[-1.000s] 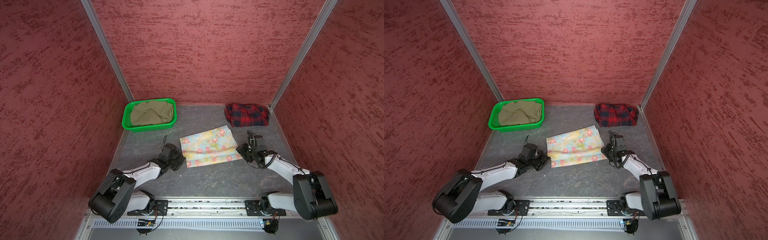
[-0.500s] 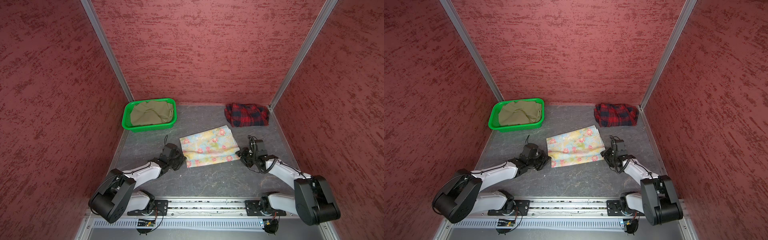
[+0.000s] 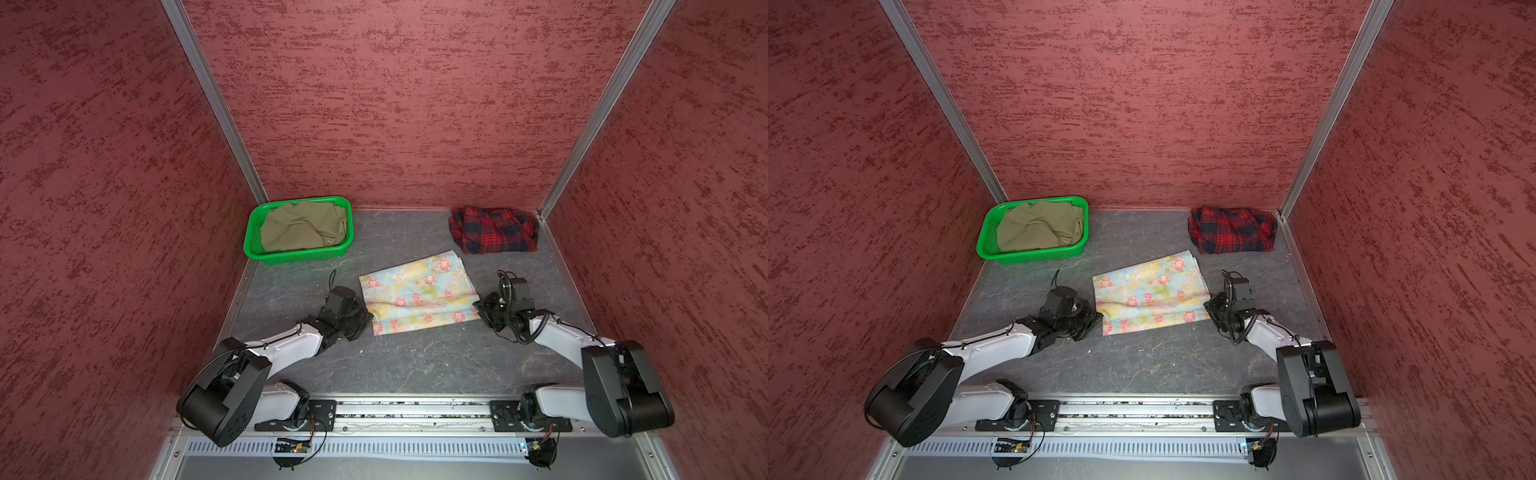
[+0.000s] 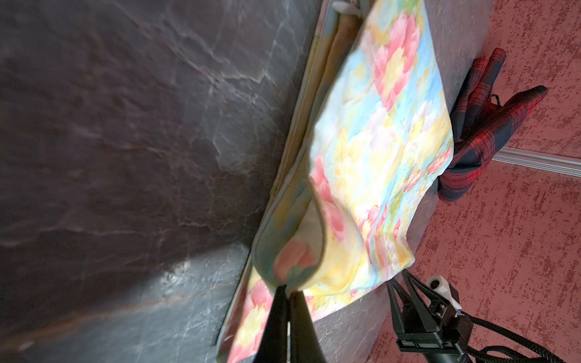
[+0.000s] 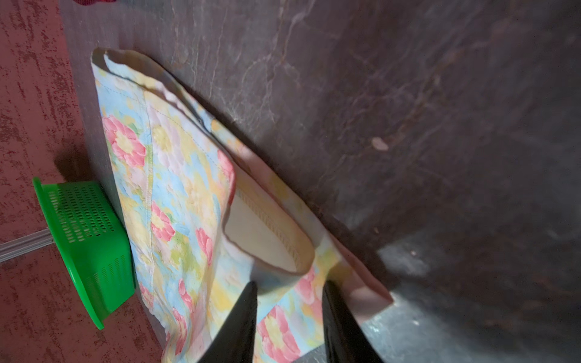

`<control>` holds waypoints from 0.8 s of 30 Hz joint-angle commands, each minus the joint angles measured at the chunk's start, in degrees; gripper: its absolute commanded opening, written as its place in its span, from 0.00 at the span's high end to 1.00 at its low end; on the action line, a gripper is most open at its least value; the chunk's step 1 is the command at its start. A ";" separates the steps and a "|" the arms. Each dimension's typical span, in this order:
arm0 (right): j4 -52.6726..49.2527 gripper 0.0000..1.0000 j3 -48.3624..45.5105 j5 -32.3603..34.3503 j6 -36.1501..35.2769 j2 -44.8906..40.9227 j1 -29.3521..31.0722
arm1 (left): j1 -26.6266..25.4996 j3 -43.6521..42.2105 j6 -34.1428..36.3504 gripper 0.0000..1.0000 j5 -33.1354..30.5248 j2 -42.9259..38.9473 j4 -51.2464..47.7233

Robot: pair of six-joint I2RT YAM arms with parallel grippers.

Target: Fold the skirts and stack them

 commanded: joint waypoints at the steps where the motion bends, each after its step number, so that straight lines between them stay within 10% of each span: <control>1: 3.19 0.80 1.03 1.12 1.61 0.76 -0.35 | -0.19 1.51 1.05 1.00 -0.46 -1.27 -0.47; 4: 3.66 1.00 2.21 1.49 0.98 2.31 -0.48 | -0.06 1.68 1.27 1.00 -0.42 -1.67 -0.69; 15: -1.70 1.00 8.54 4.80 -3.41 1.35 -0.60 | 0.78 4.70 3.80 1.00 -1.47 -5.77 -5.92; 24: -5.21 0.46 5.98 2.36 -3.90 -1.30 -0.67 | 0.65 4.09 3.59 1.00 -1.12 -3.89 -4.90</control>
